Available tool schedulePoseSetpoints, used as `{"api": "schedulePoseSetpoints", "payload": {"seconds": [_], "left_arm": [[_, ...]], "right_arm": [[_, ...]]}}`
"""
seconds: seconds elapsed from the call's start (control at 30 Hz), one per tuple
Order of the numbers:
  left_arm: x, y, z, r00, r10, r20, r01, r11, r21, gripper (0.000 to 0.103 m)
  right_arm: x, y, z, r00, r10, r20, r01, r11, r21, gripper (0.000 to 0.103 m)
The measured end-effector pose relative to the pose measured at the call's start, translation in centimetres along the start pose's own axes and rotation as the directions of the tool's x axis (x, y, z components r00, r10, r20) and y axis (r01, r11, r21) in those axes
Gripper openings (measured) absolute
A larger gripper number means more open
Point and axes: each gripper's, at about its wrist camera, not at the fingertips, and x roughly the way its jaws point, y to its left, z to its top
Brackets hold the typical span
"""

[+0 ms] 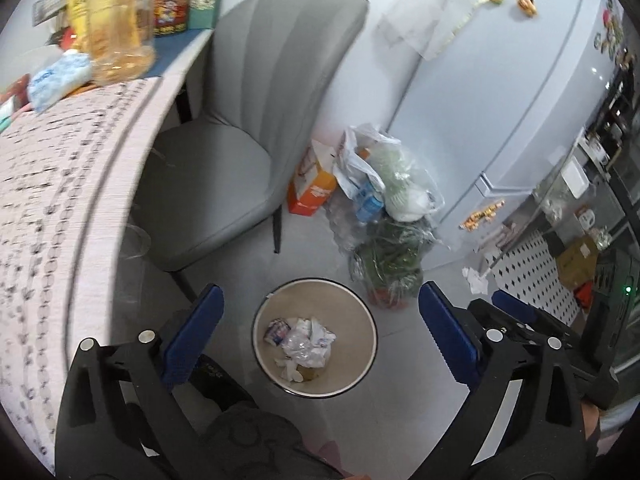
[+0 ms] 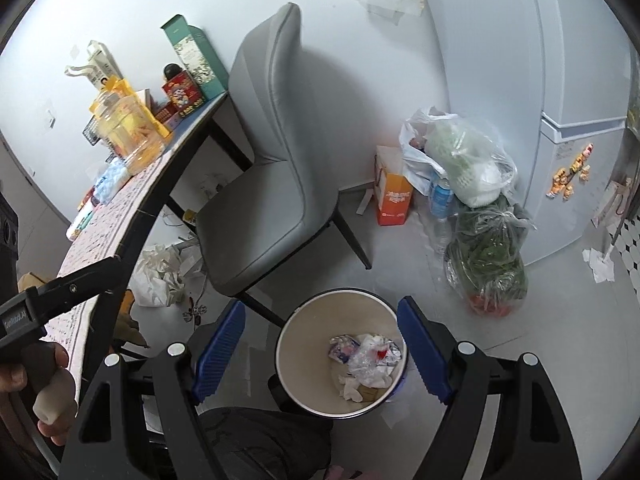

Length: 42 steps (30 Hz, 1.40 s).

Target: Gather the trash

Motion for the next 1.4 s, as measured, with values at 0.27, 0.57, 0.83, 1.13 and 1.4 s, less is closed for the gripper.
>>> {"api": "schedulePoseSetpoints", "payload": {"seconds": [0.27, 0.57, 0.83, 1.13, 1.4], "left_arm": [[-5.3, 3.1, -0.8, 0.997, 0.021, 0.075, -0.016, 0.998, -0.061, 0.097], [-11.3, 4.5, -1.7, 0.989, 0.038, 0.145, -0.028, 0.997, -0.074, 0.097], [-16.9, 6.2, -3.0, 0.975, 0.063, 0.214, -0.045, 0.995, -0.092, 0.097], [-22.1, 8.5, -4.9, 0.96, 0.108, 0.258, -0.074, 0.988, -0.137, 0.097], [-26.1, 9.9, -7.3, 0.94, 0.157, 0.302, -0.106, 0.978, -0.179, 0.097]], "right_arm": [[-2.5, 3.6, 0.5, 0.999, 0.026, 0.03, -0.025, 0.999, -0.048, 0.092], [-6.4, 7.5, 0.8, 0.998, 0.048, 0.045, -0.043, 0.994, -0.1, 0.095], [-9.7, 12.6, -0.3, 0.997, 0.053, 0.049, -0.042, 0.979, -0.2, 0.095], [-12.6, 16.6, -1.8, 0.994, 0.087, 0.066, -0.07, 0.971, -0.227, 0.095], [-14.3, 18.3, -2.0, 0.989, 0.122, 0.084, -0.098, 0.964, -0.246, 0.095]]}}
